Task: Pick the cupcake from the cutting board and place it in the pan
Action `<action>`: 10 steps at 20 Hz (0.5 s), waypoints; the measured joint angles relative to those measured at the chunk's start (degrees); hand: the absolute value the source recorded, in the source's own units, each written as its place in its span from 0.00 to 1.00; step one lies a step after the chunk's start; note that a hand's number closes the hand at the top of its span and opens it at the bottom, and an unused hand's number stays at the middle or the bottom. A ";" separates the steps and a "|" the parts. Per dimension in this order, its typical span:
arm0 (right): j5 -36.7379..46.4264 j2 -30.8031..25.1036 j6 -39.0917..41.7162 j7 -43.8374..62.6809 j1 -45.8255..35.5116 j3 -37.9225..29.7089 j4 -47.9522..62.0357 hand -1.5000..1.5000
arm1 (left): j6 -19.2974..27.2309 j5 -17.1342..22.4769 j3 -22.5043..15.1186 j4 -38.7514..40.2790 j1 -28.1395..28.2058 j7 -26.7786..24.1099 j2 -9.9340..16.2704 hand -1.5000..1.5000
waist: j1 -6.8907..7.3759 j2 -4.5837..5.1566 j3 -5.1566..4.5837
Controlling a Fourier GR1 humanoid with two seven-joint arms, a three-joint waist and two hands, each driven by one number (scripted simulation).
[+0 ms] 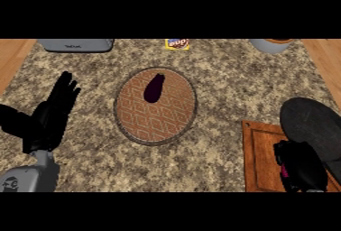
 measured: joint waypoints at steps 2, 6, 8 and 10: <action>8.20 0.46 -4.13 3.40 0.62 4.21 -0.74 1.00 | -0.11 0.13 0.07 0.12 -0.06 0.13 0.06 0.50 | 0.19 -0.15 -0.01; 25.03 2.34 -11.09 11.24 1.08 12.54 -2.30 1.00 | -0.10 0.08 0.30 0.46 0.01 -0.08 0.18 0.50 | -0.11 -0.46 0.14; 33.36 4.08 -13.86 15.56 1.68 16.99 -2.94 1.00 | 0.13 0.05 0.44 0.73 0.10 -0.17 0.03 0.50 | -0.54 -0.59 0.24; 41.86 6.48 -15.16 20.09 2.42 21.77 -3.21 1.00 | 0.32 -0.11 0.51 1.05 0.20 -0.40 -0.08 0.50 | -0.92 -0.62 0.31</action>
